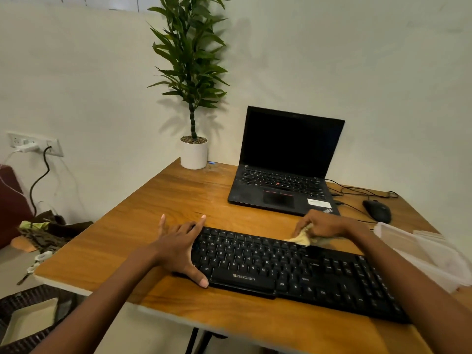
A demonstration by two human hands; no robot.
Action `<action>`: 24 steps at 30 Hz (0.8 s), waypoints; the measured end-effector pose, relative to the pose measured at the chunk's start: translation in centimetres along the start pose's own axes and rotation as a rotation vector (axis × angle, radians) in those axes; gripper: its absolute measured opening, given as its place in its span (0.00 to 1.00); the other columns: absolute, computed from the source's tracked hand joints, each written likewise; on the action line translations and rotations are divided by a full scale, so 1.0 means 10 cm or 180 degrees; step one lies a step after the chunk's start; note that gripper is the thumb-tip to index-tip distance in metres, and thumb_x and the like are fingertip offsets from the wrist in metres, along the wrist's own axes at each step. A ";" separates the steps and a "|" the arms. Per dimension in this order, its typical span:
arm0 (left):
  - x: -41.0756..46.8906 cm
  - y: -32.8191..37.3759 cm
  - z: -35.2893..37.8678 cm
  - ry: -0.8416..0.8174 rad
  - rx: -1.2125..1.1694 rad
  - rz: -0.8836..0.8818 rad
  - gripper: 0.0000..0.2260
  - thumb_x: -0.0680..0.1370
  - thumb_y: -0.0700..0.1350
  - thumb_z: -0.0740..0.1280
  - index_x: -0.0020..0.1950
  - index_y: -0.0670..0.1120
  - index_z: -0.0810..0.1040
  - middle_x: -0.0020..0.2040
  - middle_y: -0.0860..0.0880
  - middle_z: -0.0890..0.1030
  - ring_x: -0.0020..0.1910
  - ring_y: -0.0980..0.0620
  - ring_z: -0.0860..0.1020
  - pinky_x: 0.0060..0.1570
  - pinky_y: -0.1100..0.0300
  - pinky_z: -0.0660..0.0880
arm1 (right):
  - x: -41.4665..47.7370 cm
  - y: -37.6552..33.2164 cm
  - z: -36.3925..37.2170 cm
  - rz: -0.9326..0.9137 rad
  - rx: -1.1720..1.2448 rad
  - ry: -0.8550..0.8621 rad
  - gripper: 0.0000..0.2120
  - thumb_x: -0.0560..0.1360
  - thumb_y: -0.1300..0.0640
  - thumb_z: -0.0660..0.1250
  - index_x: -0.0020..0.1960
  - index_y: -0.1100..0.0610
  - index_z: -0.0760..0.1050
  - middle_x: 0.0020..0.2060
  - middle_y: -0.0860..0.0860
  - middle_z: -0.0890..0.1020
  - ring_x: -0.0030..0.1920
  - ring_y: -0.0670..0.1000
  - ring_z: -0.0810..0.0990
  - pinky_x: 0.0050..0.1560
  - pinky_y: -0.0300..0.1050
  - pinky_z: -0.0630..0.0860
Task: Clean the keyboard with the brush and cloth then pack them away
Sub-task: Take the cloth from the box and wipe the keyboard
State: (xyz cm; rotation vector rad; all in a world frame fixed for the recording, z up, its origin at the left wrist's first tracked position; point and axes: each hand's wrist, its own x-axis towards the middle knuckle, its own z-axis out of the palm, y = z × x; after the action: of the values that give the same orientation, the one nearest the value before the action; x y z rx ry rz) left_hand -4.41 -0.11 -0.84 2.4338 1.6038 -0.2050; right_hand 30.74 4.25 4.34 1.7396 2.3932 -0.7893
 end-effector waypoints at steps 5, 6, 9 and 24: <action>-0.03 0.04 -0.08 -0.0121 0.0083 -0.0112 0.72 0.37 0.85 0.47 0.73 0.51 0.26 0.78 0.46 0.44 0.76 0.43 0.45 0.60 0.39 0.24 | -0.44 0.31 -0.06 0.0665 -0.0502 0.0078 0.17 0.75 0.69 0.57 0.58 0.59 0.78 0.62 0.53 0.75 0.63 0.50 0.71 0.54 0.32 0.66; -0.03 0.05 -0.09 -0.0149 0.0087 -0.0120 0.73 0.37 0.85 0.47 0.73 0.51 0.27 0.78 0.46 0.44 0.76 0.43 0.45 0.60 0.38 0.25 | -0.50 0.34 -0.05 0.0811 -0.0589 0.0148 0.16 0.76 0.68 0.57 0.59 0.59 0.77 0.62 0.53 0.75 0.63 0.51 0.71 0.54 0.33 0.66; -0.03 0.08 -0.13 -0.0234 0.0104 -0.0115 0.73 0.36 0.85 0.47 0.73 0.52 0.27 0.78 0.46 0.45 0.76 0.43 0.46 0.61 0.37 0.26 | -0.50 0.31 0.03 0.0770 -0.0534 0.0475 0.17 0.74 0.69 0.57 0.59 0.59 0.77 0.60 0.56 0.76 0.60 0.52 0.73 0.57 0.40 0.67; 0.03 0.02 -0.14 -0.0334 0.0122 -0.0140 0.71 0.38 0.85 0.49 0.73 0.55 0.28 0.78 0.48 0.44 0.76 0.42 0.46 0.63 0.33 0.29 | -0.84 0.54 0.17 0.1168 -0.0827 0.0873 0.18 0.75 0.63 0.60 0.63 0.53 0.73 0.63 0.52 0.75 0.62 0.51 0.73 0.60 0.44 0.71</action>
State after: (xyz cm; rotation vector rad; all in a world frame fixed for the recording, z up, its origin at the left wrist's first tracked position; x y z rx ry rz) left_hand -4.08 0.43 0.51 2.3745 1.6234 -0.3675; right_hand 38.21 -2.62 3.93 2.1883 2.0971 -0.1953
